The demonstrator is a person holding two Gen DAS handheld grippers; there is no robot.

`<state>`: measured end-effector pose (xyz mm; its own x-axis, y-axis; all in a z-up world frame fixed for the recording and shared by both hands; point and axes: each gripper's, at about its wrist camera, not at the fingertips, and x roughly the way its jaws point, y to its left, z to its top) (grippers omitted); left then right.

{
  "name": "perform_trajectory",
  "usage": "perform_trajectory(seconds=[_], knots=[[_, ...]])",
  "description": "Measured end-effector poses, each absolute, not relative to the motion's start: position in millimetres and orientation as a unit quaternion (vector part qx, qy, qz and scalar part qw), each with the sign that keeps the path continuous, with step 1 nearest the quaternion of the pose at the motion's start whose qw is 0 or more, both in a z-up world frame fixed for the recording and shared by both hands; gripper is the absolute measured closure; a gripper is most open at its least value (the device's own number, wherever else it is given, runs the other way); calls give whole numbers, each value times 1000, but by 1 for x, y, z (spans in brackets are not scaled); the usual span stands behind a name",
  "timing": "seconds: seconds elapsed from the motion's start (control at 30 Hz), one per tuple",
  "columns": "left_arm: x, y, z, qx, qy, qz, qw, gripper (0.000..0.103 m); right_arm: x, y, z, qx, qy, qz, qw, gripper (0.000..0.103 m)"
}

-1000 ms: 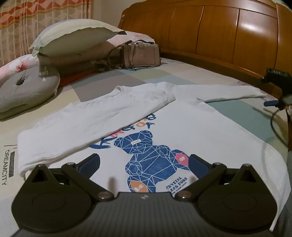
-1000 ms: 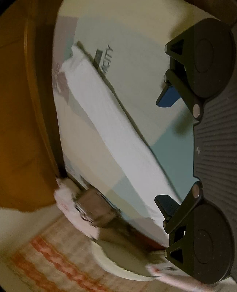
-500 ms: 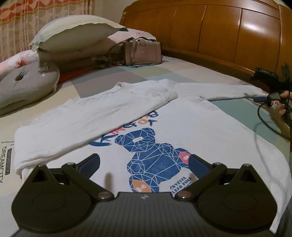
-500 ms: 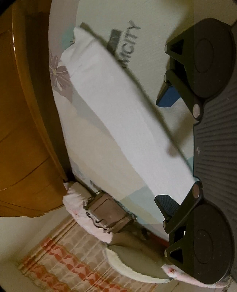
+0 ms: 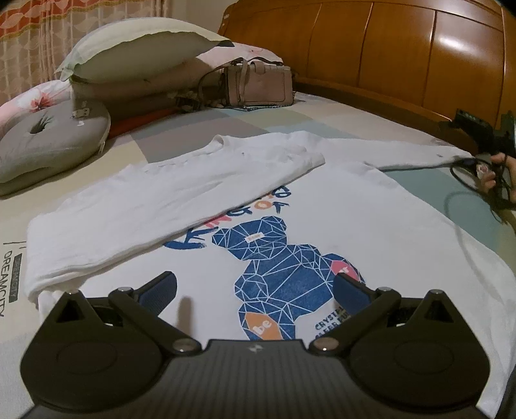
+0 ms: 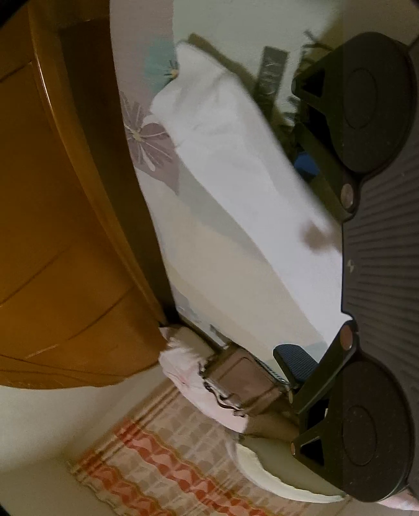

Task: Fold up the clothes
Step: 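Move the open right gripper to the other sleeve cuff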

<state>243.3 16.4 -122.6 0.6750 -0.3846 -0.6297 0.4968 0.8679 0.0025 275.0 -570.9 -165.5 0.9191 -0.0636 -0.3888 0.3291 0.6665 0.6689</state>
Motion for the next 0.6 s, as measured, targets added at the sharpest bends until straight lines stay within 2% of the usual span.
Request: perform_trajectory(seconds=[0.43, 0.6], knots=[[246, 22, -125, 86, 329, -231, 912, 1, 288, -542, -166, 361, 177, -112, 909, 0], [247, 23, -125, 87, 327, -233, 912, 1, 304, -550, -161, 382, 180, -120, 898, 0]])
